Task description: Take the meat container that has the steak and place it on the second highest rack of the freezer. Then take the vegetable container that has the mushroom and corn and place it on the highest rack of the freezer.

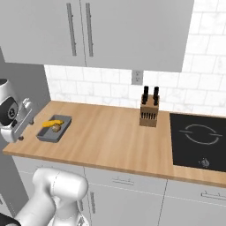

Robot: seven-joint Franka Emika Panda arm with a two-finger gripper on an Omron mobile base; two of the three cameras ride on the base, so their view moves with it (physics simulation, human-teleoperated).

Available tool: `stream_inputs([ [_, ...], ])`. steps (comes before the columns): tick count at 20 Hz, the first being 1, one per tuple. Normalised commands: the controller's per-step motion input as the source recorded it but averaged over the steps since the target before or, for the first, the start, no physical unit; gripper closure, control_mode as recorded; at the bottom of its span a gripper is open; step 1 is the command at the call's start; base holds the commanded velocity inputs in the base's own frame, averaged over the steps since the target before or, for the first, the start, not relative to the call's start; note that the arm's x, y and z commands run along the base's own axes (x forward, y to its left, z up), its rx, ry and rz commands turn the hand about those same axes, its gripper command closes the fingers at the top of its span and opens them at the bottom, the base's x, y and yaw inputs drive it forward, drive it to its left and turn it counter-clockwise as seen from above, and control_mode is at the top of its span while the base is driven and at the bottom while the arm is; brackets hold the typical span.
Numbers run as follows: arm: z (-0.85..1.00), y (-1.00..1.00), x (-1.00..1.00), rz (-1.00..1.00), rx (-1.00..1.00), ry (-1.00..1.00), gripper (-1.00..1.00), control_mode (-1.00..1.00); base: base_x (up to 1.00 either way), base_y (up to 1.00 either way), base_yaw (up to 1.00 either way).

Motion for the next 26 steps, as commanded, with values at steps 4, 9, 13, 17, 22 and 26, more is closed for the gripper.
stream_inputs([
  [4,-0.63,0.13,0.34,0.0,0.06,0.0,-1.0,-1.0,0.0,0.0,0.0],
  [9,-0.47,0.07,0.51,0.0,0.05,0.0,-1.0,-1.0,0.0,0.0,0.0],
  [13,-0.18,0.0,0.76,0.0,0.01,0.0,-1.0,-1.0,0.0,0.0,0.0],
  [17,-0.33,0.08,0.84,0.0,0.0,0.0,-1.0,-1.0,0.0,0.0,0.0],
  [22,-0.52,0.38,0.61,-0.02,0.0,0.0,-1.0,-1.0,0.0,0.0,0.0],
  [26,-0.37,0.22,0.22,0.0,0.0,0.03,-1.0,-1.0,0.0,0.0,0.0],
])
